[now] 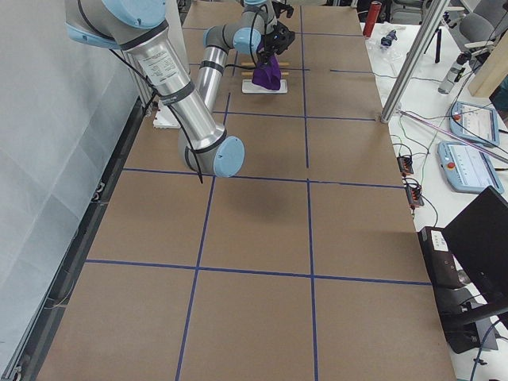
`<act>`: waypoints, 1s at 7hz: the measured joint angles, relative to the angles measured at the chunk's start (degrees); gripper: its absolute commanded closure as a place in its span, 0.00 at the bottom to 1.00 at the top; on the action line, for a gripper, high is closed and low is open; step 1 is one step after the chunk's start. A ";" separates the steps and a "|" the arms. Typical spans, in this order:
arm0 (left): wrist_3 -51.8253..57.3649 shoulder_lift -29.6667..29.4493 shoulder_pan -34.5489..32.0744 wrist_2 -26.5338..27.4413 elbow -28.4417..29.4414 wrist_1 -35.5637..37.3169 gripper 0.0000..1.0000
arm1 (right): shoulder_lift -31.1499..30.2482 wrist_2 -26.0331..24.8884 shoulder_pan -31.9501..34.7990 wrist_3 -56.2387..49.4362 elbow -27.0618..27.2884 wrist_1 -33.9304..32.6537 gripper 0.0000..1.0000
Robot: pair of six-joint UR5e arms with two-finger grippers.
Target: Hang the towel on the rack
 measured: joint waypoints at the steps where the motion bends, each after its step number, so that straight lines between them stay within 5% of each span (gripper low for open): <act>1: 0.03 0.00 0.04 0.91 1.36 -0.02 0.00 | -0.12 0.00 0.05 -0.06 0.01 0.00 0.00; 4: 0.20 0.39 -0.78 6.06 3.19 0.01 0.00 | -5.53 0.63 3.84 -5.27 1.44 -0.06 0.00; 7: 13.29 4.24 -3.71 15.14 4.38 0.40 0.00 | -18.74 0.95 9.72 -26.47 3.03 -0.23 0.00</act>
